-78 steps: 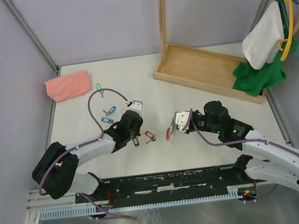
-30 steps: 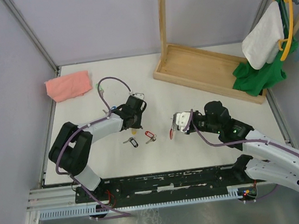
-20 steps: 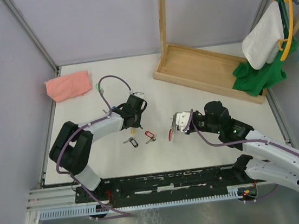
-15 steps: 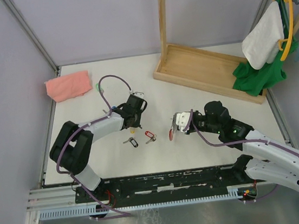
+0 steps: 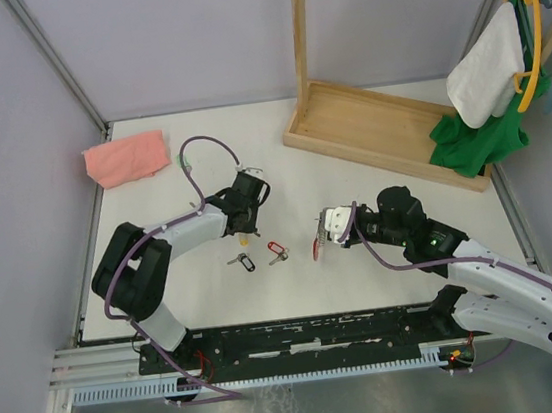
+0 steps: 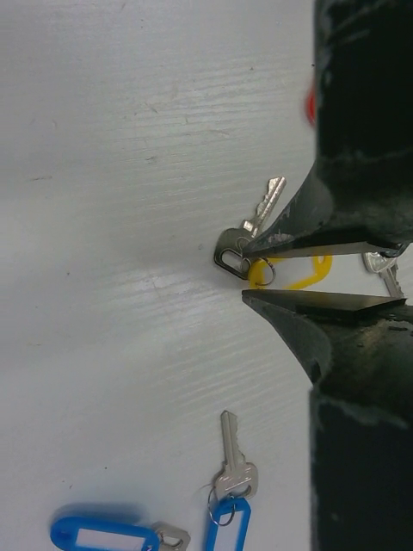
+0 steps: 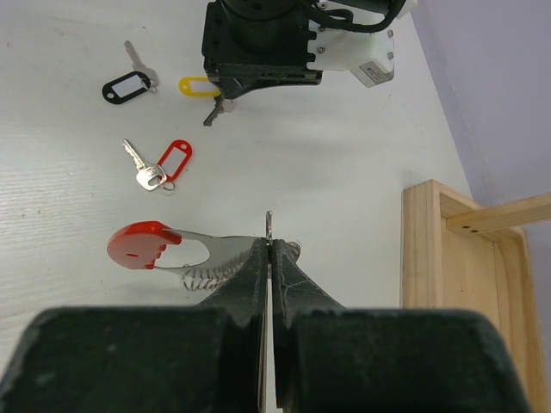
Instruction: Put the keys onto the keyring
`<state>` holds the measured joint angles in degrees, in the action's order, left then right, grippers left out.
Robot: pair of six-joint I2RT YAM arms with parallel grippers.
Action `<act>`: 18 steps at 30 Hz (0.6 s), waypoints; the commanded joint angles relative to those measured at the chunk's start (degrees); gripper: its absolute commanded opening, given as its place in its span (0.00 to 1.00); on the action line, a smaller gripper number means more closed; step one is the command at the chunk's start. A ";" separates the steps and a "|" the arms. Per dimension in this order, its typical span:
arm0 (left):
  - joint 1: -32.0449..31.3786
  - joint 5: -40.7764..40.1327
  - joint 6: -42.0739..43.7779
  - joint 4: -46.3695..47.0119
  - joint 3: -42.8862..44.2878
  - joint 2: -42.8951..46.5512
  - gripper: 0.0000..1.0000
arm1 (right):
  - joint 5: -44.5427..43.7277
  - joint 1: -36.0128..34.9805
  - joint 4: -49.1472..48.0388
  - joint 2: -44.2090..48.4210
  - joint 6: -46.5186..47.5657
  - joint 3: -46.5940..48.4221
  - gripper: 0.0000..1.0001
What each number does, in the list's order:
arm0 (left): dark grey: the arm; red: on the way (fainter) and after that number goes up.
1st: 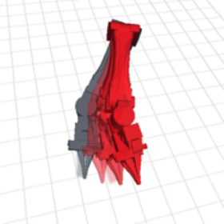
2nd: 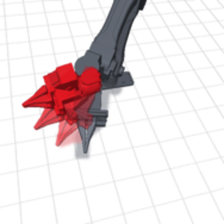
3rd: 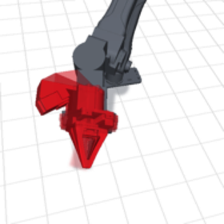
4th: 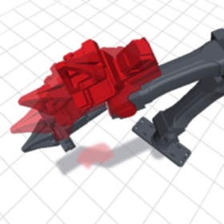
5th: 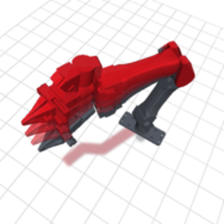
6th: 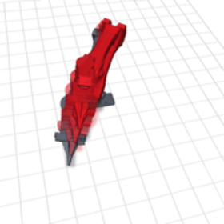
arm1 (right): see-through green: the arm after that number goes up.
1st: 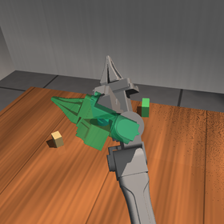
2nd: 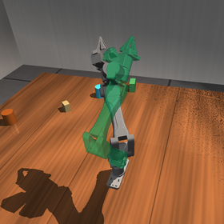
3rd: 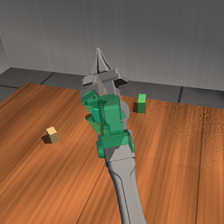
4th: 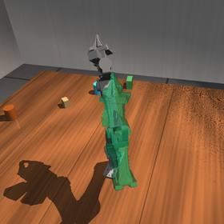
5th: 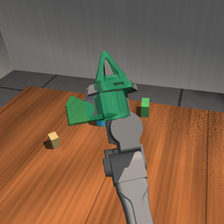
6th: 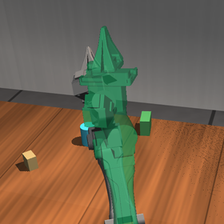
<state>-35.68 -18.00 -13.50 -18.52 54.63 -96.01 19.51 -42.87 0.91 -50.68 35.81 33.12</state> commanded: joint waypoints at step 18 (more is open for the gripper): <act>0.28 2.60 4.96 -3.73 4.59 -2.48 0.34 | 1.89 0.06 -2.54 0.68 -0.74 1.08 0.01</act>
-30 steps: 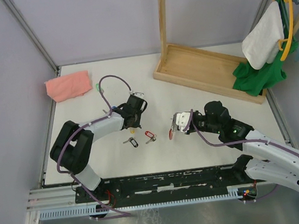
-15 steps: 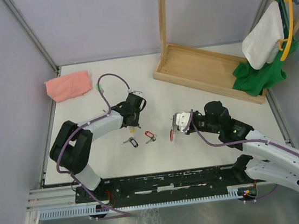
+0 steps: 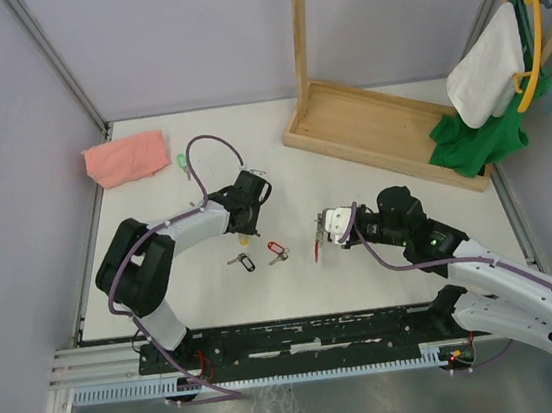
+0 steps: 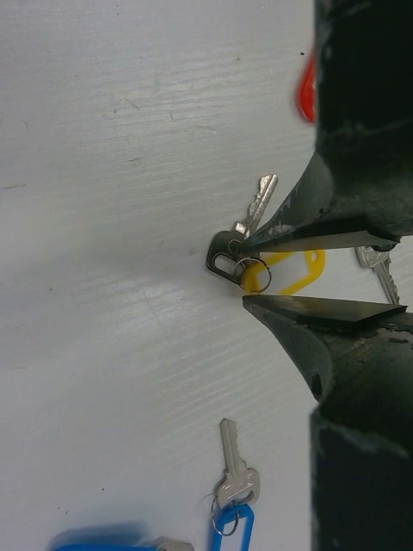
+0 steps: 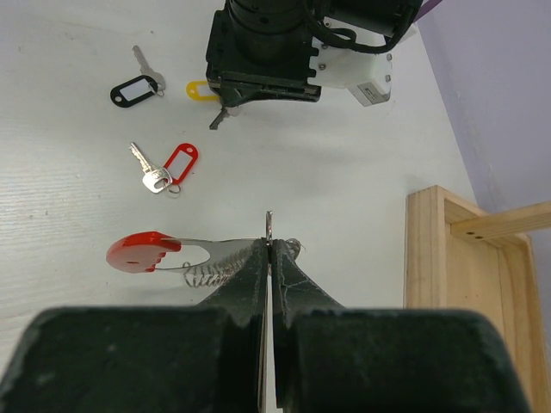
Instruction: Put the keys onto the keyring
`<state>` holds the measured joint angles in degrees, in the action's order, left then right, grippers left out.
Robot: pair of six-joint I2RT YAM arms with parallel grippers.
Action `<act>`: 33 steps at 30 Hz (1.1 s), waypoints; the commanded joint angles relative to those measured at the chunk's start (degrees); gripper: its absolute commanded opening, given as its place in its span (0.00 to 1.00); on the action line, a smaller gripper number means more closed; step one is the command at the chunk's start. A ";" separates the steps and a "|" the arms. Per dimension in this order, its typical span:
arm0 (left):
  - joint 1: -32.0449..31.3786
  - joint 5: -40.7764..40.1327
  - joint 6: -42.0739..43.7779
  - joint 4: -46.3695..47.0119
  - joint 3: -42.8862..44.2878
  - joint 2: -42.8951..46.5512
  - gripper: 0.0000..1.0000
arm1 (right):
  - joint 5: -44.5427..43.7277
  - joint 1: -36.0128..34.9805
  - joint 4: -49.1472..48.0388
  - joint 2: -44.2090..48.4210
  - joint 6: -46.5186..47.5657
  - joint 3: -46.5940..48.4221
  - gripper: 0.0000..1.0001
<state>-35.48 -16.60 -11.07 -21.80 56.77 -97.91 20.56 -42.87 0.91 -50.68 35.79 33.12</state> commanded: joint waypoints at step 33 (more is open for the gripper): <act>6.19 10.67 -7.84 10.56 -3.82 5.70 0.03 | 1.33 0.07 -2.23 1.39 -0.90 1.09 0.01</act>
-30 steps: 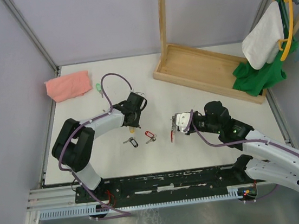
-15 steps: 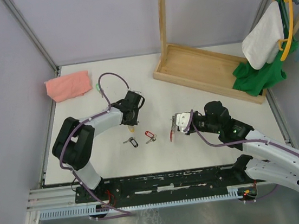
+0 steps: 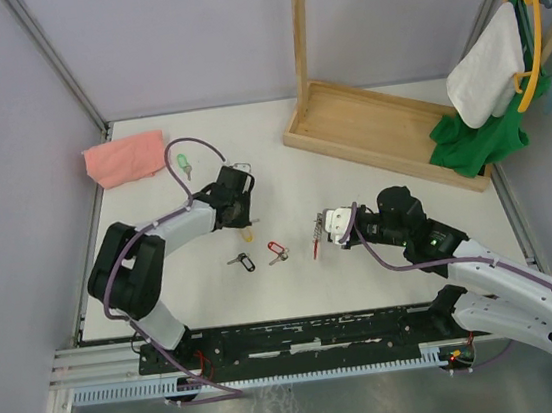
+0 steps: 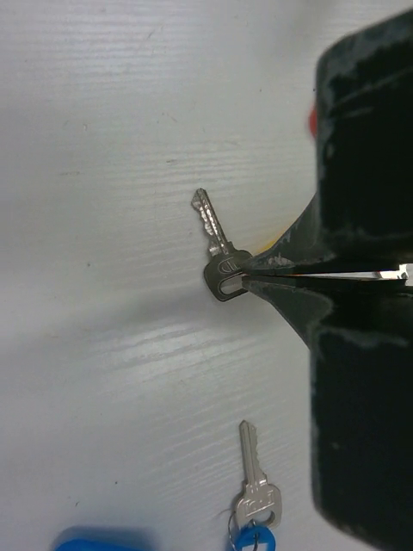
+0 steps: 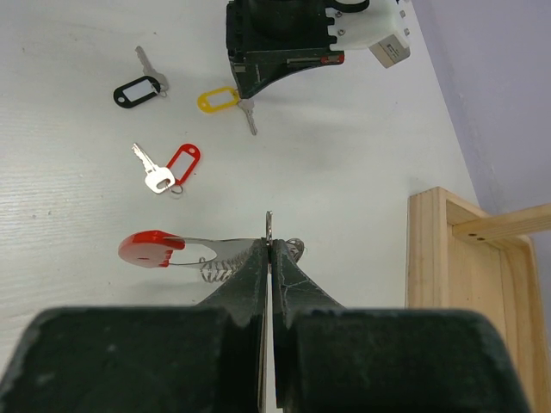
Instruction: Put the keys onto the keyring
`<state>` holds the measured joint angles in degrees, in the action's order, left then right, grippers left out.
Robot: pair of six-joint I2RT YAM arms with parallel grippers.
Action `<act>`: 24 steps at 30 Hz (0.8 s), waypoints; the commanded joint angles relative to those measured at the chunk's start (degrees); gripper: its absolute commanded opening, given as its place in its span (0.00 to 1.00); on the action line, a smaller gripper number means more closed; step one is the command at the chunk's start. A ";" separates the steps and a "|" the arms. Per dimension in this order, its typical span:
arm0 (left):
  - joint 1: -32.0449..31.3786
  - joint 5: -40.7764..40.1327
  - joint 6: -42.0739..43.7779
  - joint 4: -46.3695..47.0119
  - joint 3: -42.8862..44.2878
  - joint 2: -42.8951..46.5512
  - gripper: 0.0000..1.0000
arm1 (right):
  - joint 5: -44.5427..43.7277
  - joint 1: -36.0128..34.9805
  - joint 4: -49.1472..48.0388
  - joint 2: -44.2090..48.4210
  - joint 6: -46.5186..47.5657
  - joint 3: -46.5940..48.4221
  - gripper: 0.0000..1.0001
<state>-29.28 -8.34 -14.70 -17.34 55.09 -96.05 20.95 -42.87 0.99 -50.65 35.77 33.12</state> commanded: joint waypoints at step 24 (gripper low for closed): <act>0.00 -1.26 -6.34 6.20 -5.80 5.16 0.19 | 1.81 -0.01 -1.80 1.17 -1.43 1.42 0.01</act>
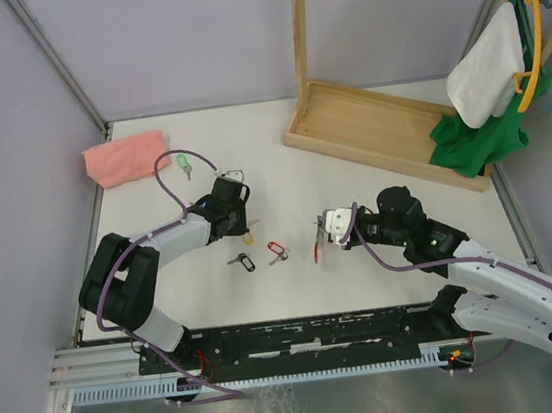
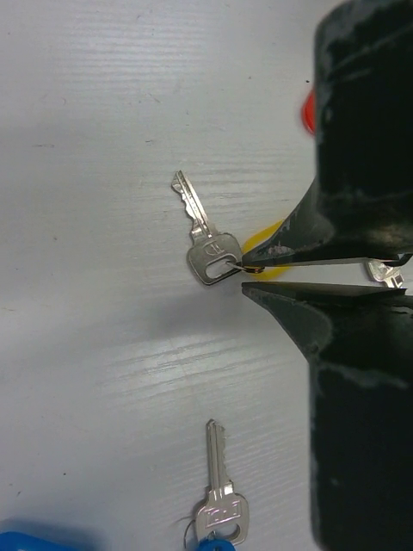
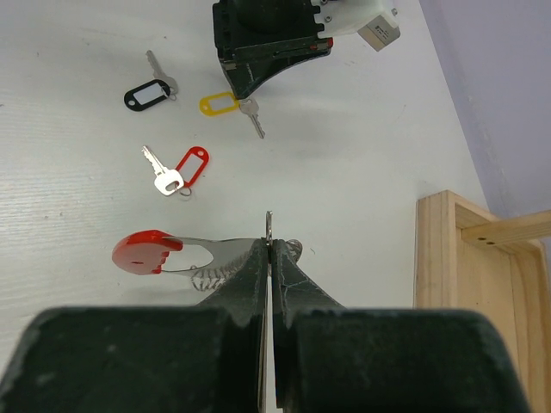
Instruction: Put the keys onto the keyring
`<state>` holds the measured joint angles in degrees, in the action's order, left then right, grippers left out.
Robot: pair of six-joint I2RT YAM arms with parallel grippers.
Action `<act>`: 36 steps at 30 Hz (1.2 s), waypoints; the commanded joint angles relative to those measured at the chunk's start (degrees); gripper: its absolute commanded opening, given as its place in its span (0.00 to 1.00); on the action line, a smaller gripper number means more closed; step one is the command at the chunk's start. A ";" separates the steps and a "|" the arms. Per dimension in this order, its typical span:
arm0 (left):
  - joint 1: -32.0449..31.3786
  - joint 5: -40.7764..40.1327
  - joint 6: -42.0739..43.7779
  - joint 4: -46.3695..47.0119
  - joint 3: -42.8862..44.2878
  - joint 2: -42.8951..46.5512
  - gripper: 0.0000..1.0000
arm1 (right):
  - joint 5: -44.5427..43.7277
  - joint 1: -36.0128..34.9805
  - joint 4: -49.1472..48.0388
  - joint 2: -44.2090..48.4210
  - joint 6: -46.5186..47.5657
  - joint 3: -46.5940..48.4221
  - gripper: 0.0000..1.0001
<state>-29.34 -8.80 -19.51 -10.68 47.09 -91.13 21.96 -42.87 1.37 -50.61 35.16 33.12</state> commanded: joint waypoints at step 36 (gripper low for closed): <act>-0.11 4.08 5.29 3.72 1.93 2.52 0.03 | 1.17 0.05 -1.73 0.35 -2.90 2.26 0.01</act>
<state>-29.34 -6.83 -18.68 -11.57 48.95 -92.99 22.28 -42.87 1.74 -50.61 34.85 33.12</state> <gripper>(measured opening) 0.043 0.015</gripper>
